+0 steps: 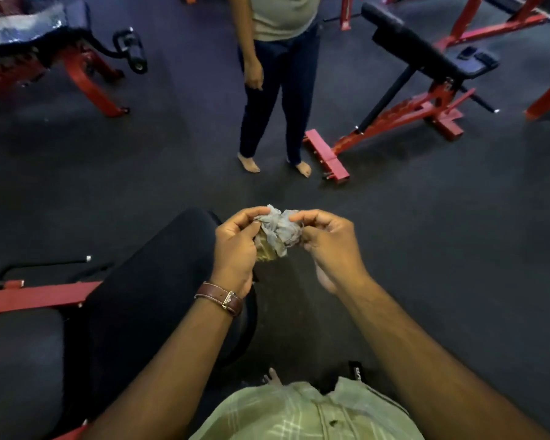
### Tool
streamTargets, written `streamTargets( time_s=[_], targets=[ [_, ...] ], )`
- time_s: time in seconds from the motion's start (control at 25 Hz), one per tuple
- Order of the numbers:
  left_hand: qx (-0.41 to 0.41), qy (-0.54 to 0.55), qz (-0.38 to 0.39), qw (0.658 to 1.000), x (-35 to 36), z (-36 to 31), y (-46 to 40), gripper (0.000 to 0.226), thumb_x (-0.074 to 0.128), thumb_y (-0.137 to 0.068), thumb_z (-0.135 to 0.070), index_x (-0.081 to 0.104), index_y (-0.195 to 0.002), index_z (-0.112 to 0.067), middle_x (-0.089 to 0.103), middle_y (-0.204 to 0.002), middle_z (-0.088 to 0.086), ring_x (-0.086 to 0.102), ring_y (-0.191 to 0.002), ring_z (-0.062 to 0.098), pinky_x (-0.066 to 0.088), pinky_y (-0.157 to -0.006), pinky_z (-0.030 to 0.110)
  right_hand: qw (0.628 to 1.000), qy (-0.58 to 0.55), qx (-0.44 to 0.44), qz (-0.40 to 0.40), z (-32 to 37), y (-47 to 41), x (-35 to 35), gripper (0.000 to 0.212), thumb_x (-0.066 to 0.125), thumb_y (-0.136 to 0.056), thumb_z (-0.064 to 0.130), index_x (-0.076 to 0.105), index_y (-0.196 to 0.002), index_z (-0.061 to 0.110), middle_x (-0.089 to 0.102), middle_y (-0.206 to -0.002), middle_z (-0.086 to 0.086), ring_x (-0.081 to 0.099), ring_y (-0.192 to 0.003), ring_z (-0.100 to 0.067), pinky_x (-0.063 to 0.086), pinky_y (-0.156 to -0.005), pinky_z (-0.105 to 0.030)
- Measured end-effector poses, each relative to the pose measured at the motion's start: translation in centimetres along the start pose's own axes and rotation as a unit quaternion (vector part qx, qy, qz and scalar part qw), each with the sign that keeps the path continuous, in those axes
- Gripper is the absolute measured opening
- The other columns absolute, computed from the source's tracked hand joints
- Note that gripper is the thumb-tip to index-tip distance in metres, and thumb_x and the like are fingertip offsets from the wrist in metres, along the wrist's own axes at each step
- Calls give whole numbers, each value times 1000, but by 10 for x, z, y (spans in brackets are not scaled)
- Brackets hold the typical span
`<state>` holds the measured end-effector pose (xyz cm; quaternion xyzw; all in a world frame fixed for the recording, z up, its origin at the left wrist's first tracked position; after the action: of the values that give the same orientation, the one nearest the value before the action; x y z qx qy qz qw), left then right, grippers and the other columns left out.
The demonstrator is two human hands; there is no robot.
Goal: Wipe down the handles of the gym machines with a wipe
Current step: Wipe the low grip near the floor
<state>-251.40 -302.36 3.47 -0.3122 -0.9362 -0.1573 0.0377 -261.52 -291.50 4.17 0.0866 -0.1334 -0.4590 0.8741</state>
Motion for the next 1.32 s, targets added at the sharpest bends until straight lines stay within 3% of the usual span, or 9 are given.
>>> streamTargets(
  time_s=[0.16, 0.32, 0.48, 0.64, 0.84, 1.0, 1.08, 1.2, 1.32],
  targets=[
    [5, 11, -30, 999, 18, -5, -93, 20, 53, -99, 0, 68, -112, 3, 73, -110, 11, 71, -99, 22, 60, -74, 30, 998, 29, 2, 63, 11, -108, 9, 25, 74, -77, -7, 75, -101, 0, 71, -111, -11, 70, -104, -23, 59, -88, -36],
    [28, 1, -103, 994, 36, -15, -196, 18, 62, -97, -10, 66, -101, 7, 71, -97, 15, 68, -90, 25, 59, -80, 43, 950, 250, -87, 168, 27, -235, 27, 36, 88, -69, 7, 77, -103, 7, 60, -116, 1, 61, -96, 8, 50, -77, -10],
    [44, -5, -196, 980, 42, -44, -283, 25, 69, -93, -19, 67, -104, 3, 71, -104, 19, 70, -94, 23, 59, -79, 36, 930, 257, -91, 246, 53, -346, 69, 5, 77, -82, 7, 80, -87, 7, 70, -100, -4, 65, -95, -7, 55, -83, -28],
    [43, 18, -198, 979, 24, -68, -347, 53, 76, -82, 1, 56, -129, -14, 73, -113, 8, 71, -104, 21, 60, -82, 35, 916, 207, -2, 342, 63, -435, 136, 13, 68, -91, 13, 77, -87, 5, 73, -94, -14, 69, -85, -24, 54, -78, -40],
    [51, 101, -313, 943, -48, -78, -451, 41, 68, -85, 9, 61, -120, -12, 74, -107, 15, 71, -102, 30, 59, -79, 35, 883, 165, 74, 433, 57, -528, 258, 15, 64, -94, 10, 77, -93, 2, 76, -91, -13, 72, -84, -22, 56, -75, -29],
    [88, 146, -339, 925, -124, -108, -541, 39, 55, -91, 12, 67, -116, -16, 69, -123, 10, 66, -114, 31, 57, -81, 35, 848, 113, 170, 489, 51, -595, 380, 20, 61, -93, 6, 73, -77, 6, 73, -75, -9, 68, -71, -15, 53, -70, -27],
    [102, 185, -346, 914, -158, -133, -581, 42, 52, -92, 13, 65, -122, -13, 68, -127, 9, 65, -117, 27, 56, -84, 33, 829, 88, 210, 511, 51, -625, 439, 11, 64, -89, 7, 71, -89, -1, 73, -85, -15, 69, -77, -20, 53, -79, -33],
    [104, 246, -375, 888, -206, -164, -632, 40, 51, -91, 12, 67, -118, -12, 68, -127, 10, 65, -115, 24, 56, -84, 31, 798, 71, 233, 552, 57, -659, 519, 40, 71, -76, 4, 64, -111, -14, 71, -109, -21, 69, -93, -25, 53, -88, -34],
    [92, 312, -421, 847, -254, -185, -676, 31, 52, -92, 8, 67, -108, -14, 71, -114, 7, 69, -96, 17, 56, -73, 28, 759, 63, 252, 597, 54, -686, 594, 34, 66, -79, -4, 63, -113, -10, 70, -118, -18, 66, -106, -28, 49, -97, -37]
  ],
)
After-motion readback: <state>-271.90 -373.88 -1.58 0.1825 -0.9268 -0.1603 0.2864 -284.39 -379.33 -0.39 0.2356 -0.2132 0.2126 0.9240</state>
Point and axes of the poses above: each hand's wrist, its own y-axis away from the middle knuckle, its own x-axis out of the palm, z = x × y, the point moved 2 cm from there along -y, towards the middle knuckle
